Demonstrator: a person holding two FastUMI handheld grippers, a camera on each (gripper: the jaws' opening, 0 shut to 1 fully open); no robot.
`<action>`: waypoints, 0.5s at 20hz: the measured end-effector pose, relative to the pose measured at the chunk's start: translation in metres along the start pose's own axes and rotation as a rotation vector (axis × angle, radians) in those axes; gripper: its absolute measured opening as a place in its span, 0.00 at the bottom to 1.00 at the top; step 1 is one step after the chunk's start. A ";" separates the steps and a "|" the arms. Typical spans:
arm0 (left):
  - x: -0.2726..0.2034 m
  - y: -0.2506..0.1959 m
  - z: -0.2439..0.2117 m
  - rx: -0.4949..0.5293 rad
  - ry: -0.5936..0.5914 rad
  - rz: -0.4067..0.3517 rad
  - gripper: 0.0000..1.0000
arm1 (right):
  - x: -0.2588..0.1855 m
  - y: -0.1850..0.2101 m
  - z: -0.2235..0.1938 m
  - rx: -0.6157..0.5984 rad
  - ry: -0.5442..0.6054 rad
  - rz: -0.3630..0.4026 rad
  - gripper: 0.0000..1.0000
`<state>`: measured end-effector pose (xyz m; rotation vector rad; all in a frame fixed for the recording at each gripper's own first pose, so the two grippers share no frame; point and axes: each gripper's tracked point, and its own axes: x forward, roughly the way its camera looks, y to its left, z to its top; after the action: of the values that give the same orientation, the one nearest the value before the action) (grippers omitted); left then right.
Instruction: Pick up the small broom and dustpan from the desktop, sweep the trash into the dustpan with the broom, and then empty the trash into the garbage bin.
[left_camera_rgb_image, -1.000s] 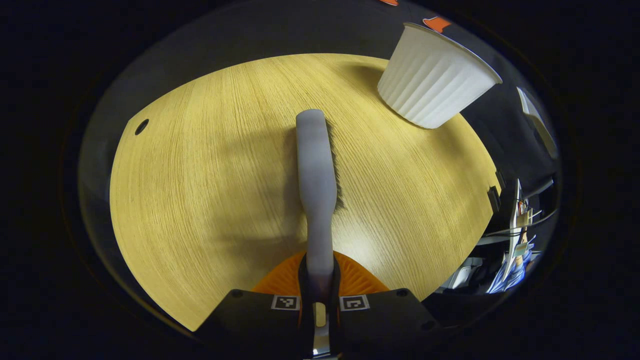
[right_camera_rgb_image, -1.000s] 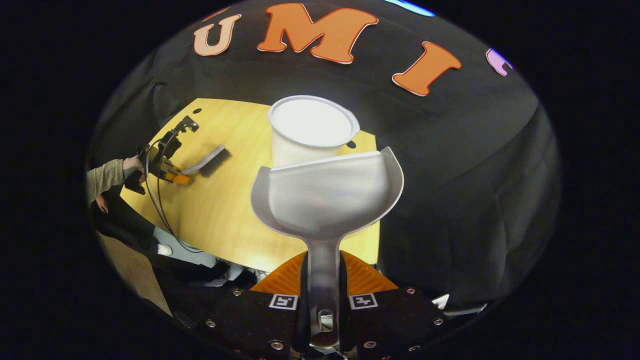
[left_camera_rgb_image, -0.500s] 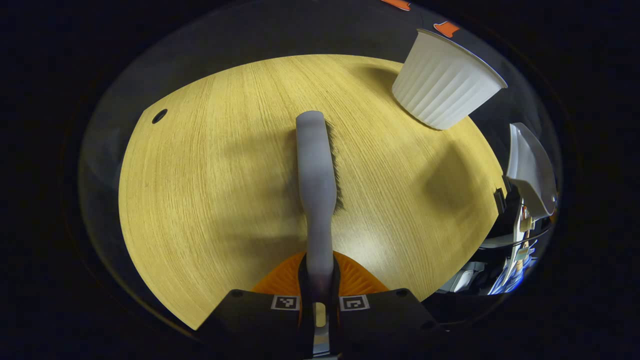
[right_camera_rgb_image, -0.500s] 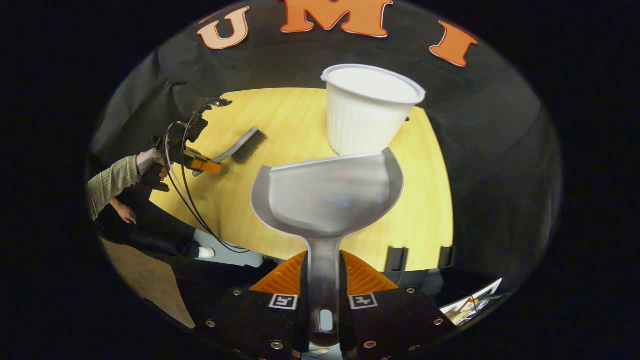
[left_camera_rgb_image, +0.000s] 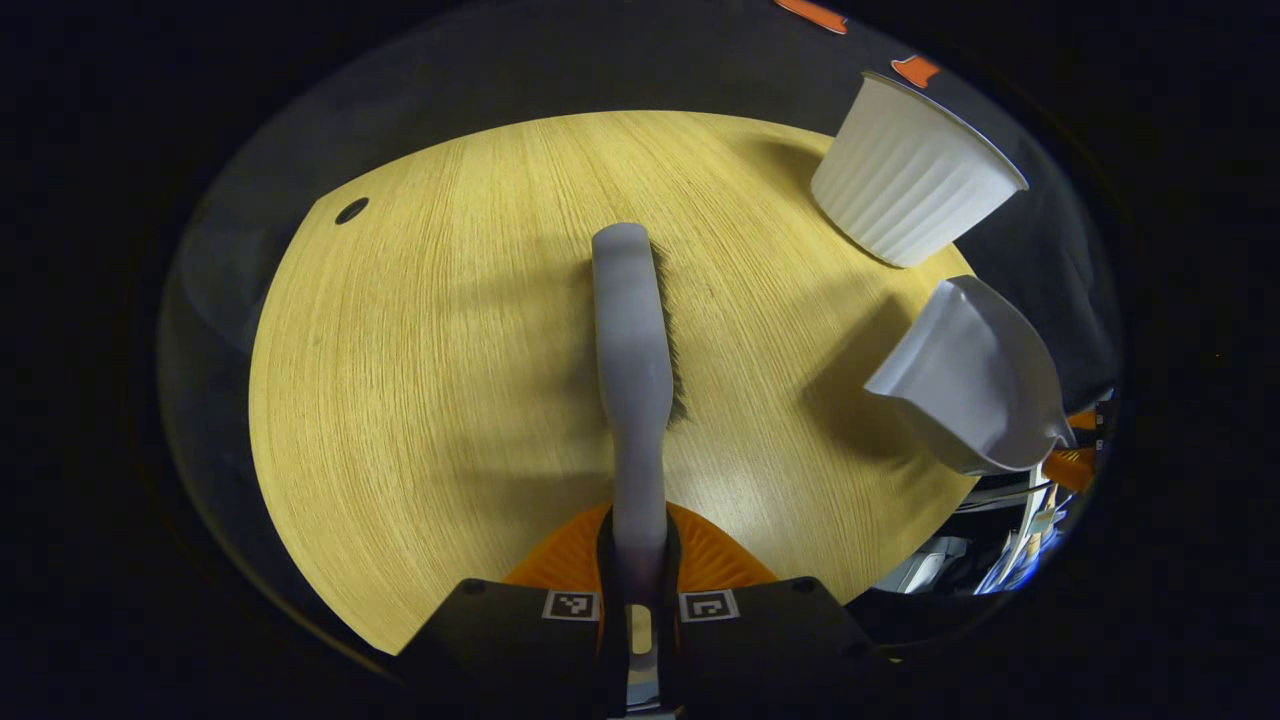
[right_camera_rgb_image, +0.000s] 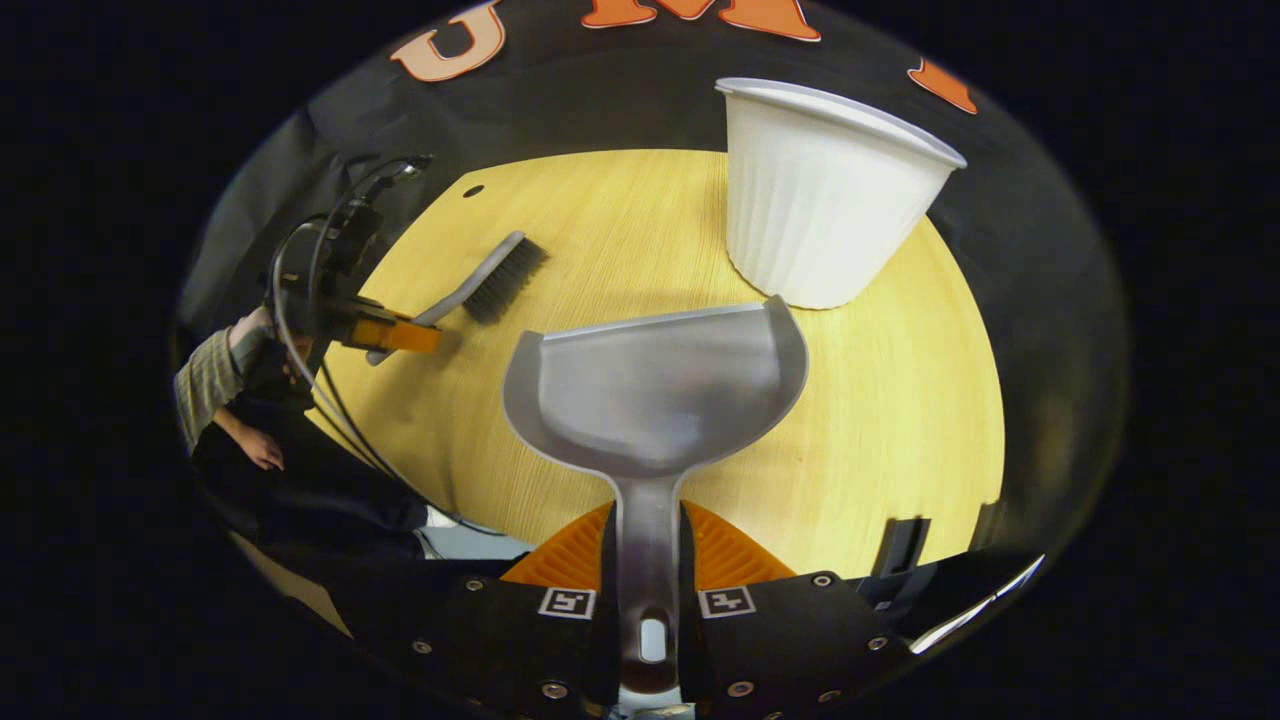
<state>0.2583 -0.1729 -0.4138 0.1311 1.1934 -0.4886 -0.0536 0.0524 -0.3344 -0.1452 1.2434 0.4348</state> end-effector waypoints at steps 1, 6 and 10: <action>-0.001 0.000 0.000 -0.003 -0.002 0.003 0.14 | 0.010 0.004 0.002 0.008 -0.002 0.003 0.23; -0.003 0.008 0.001 0.036 0.000 0.044 0.14 | 0.046 0.012 0.011 0.028 -0.010 -0.006 0.23; -0.005 0.018 0.004 0.057 0.004 0.064 0.14 | 0.060 0.013 0.018 0.054 -0.025 -0.009 0.23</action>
<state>0.2687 -0.1567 -0.4105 0.2186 1.1758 -0.4659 -0.0274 0.0843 -0.3827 -0.0991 1.2281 0.3933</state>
